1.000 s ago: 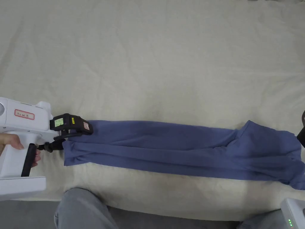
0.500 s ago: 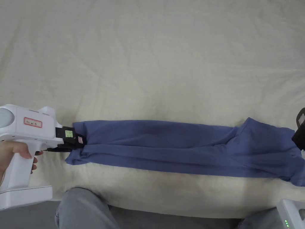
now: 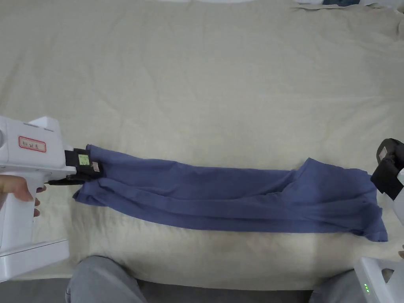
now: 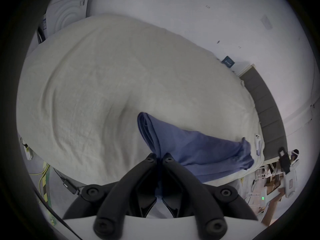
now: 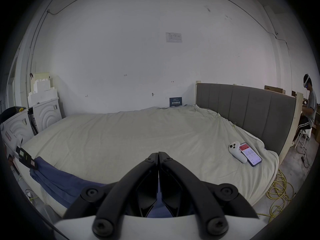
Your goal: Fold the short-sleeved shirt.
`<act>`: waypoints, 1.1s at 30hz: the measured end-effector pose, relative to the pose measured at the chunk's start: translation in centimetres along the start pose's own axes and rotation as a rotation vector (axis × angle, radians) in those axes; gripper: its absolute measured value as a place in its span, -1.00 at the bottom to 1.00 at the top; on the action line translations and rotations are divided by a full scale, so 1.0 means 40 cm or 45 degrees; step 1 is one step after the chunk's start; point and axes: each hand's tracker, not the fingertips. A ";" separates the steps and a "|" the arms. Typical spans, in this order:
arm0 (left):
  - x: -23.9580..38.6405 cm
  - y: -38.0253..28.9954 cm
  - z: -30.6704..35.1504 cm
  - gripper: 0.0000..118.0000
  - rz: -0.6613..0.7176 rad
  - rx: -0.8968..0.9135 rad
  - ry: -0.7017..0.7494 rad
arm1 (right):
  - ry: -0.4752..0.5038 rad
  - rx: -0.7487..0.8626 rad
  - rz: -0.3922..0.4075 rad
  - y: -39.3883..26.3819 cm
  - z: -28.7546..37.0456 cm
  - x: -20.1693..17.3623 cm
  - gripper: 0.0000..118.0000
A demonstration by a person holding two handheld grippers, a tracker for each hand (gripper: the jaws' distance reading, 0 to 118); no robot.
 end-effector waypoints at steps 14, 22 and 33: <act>0.400 -0.038 -0.134 -1.00 -0.339 -0.100 -0.271 | -0.040 0.060 -0.064 0.006 0.046 0.077 -1.00; 0.538 -0.110 -0.375 -1.00 -0.394 -0.305 -0.205 | -0.109 0.052 -0.085 -0.005 0.065 0.131 -1.00; 0.552 -0.103 -0.355 1.00 -0.409 -0.174 -0.344 | -0.123 0.043 -0.098 -0.009 0.059 0.138 -1.00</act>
